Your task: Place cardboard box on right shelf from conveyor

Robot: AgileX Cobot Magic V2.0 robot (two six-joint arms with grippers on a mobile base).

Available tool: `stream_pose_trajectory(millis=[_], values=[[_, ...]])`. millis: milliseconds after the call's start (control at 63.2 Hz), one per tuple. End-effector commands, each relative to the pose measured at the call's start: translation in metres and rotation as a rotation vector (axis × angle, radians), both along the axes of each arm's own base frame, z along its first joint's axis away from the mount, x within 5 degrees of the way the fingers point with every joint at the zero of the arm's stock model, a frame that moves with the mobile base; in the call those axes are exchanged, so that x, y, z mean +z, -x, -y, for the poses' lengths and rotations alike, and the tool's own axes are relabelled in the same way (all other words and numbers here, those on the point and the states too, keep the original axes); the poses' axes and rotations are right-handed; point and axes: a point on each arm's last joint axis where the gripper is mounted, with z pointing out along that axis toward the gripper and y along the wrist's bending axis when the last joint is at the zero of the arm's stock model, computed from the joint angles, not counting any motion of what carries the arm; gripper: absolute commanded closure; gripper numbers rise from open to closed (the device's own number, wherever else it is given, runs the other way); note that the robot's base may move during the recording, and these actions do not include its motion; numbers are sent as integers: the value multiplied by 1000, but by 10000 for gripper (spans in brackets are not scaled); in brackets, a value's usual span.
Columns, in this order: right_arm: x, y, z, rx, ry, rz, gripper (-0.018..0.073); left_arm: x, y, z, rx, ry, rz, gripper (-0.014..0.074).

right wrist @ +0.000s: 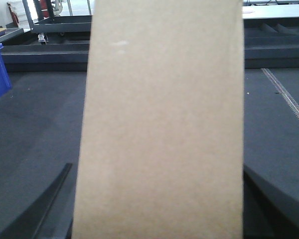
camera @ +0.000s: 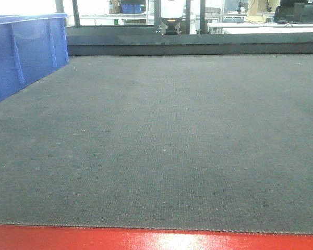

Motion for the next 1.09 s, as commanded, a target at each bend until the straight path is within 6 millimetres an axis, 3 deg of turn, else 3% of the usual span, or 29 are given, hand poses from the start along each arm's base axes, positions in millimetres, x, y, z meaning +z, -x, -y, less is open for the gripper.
stream_pose_trajectory(millis=[0, 1077], values=[[17, 1, 0, -3, 14, 118, 356, 9, 1, -1, 8, 14, 98, 715], [17, 1, 0, -3, 14, 118, 356, 9, 1, -1, 8, 14, 97, 715]])
